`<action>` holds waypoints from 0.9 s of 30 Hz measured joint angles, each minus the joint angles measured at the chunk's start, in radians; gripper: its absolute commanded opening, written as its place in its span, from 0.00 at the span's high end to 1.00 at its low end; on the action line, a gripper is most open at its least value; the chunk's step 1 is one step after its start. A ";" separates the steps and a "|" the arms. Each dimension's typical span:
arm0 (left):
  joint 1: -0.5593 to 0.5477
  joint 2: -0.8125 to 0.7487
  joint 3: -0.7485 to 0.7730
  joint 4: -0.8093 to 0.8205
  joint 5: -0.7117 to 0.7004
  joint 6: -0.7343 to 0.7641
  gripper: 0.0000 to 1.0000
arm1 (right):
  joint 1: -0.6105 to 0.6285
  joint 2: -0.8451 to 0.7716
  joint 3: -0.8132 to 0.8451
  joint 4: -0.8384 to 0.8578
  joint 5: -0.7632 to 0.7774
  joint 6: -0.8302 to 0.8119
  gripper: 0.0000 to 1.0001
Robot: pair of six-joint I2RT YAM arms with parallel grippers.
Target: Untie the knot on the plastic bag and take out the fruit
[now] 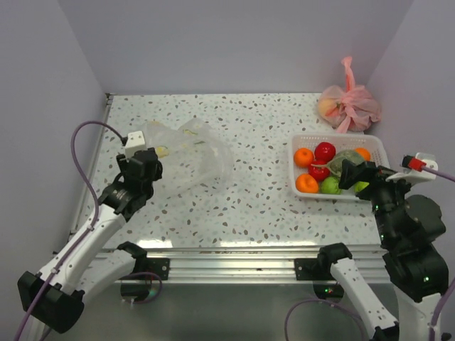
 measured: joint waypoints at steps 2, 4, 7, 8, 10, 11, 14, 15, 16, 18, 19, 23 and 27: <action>0.001 -0.014 0.025 -0.029 0.000 -0.007 0.09 | 0.008 -0.045 0.000 0.000 0.017 -0.018 0.01; 0.001 -0.039 0.053 -0.058 0.000 -0.012 0.00 | 0.011 -0.089 0.000 -0.002 0.027 -0.035 0.01; 0.001 -0.071 0.118 -0.109 0.000 -0.018 0.00 | 0.011 -0.148 0.000 -0.002 0.044 -0.060 0.01; 0.002 -0.083 0.153 -0.129 0.001 -0.017 0.00 | 0.011 -0.164 0.000 -0.001 0.047 -0.068 0.01; 0.002 -0.105 0.211 -0.156 0.004 -0.017 0.00 | 0.011 -0.193 0.000 -0.001 0.048 -0.085 0.01; 0.002 -0.115 0.232 -0.164 0.005 -0.015 0.00 | 0.011 -0.208 0.000 -0.002 0.049 -0.092 0.01; 0.003 -0.170 0.297 -0.179 0.022 0.002 0.00 | 0.011 -0.253 -0.004 0.000 0.048 -0.114 0.01; 0.003 -0.193 0.313 -0.183 0.031 0.008 0.00 | 0.011 -0.271 -0.007 -0.001 0.048 -0.122 0.01; 0.003 -0.210 0.323 -0.185 0.040 0.013 0.00 | 0.011 -0.288 -0.010 -0.002 0.048 -0.128 0.01; 0.003 -0.261 0.346 -0.188 0.064 0.024 0.00 | 0.011 -0.317 -0.011 -0.005 0.048 -0.137 0.01; 0.003 -0.290 0.353 -0.187 0.076 0.029 0.00 | 0.011 -0.331 -0.011 -0.007 0.049 -0.140 0.01; 0.003 -0.414 0.354 -0.175 0.116 0.040 0.00 | 0.011 -0.374 -0.018 -0.016 0.059 -0.148 0.01; 0.003 -0.543 0.314 -0.132 0.136 0.057 0.00 | 0.011 -0.426 -0.056 -0.016 0.062 -0.155 0.01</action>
